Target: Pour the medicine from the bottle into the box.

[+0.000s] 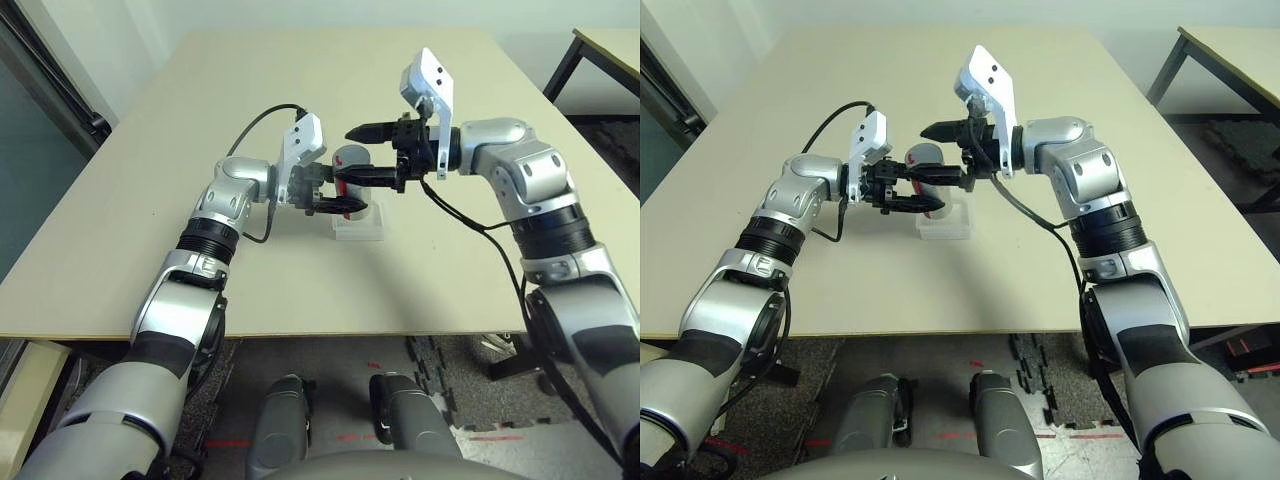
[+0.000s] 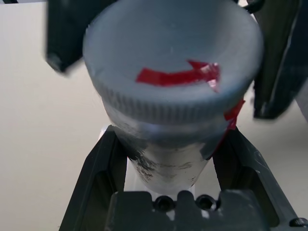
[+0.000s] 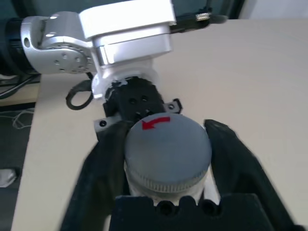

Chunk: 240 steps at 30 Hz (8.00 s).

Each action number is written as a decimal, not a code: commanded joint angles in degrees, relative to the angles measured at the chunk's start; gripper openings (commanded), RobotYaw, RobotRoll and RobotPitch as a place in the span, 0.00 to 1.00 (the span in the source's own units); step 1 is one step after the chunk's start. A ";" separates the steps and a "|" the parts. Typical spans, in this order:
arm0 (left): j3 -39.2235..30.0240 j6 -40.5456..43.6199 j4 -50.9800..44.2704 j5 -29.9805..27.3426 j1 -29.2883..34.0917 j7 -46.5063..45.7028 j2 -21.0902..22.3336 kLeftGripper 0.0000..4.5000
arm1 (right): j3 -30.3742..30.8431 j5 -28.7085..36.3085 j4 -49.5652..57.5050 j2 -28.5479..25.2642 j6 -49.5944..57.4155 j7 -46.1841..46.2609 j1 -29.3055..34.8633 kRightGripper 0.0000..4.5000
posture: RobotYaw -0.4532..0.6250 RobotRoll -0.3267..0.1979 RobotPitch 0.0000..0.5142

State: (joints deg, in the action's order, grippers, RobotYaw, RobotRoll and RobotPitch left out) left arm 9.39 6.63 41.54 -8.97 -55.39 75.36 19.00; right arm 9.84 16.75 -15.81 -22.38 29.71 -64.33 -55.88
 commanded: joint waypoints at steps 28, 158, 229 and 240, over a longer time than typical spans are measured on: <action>1.37 -1.25 3.79 2.45 1.40 0.59 0.66 0.61 | -3.57 3.52 2.74 0.48 4.96 1.07 -5.02 0.58 | 0.39 0.62 0.16; -12.94 -11.83 30.55 5.78 -7.22 -42.16 2.05 0.61 | -14.33 -4.18 -6.78 10.11 -12.65 41.21 19.94 1.00 | 0.43 0.62 0.13; 46.76 -29.13 38.09 74.44 -27.38 -71.65 -5.77 0.61 | -8.72 3.69 12.70 -7.43 3.30 13.48 19.65 1.00 | 0.23 0.62 0.13; 53.82 -25.37 38.83 81.29 -29.39 -75.39 -8.24 0.61 | -8.81 3.99 13.44 -6.49 3.55 15.09 20.57 1.00 | 0.23 0.62 0.13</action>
State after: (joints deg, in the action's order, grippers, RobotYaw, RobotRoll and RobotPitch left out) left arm 62.08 -19.12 79.79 71.38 -83.49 0.67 11.34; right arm 0.84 20.56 -2.93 -28.93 33.38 -49.29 -35.50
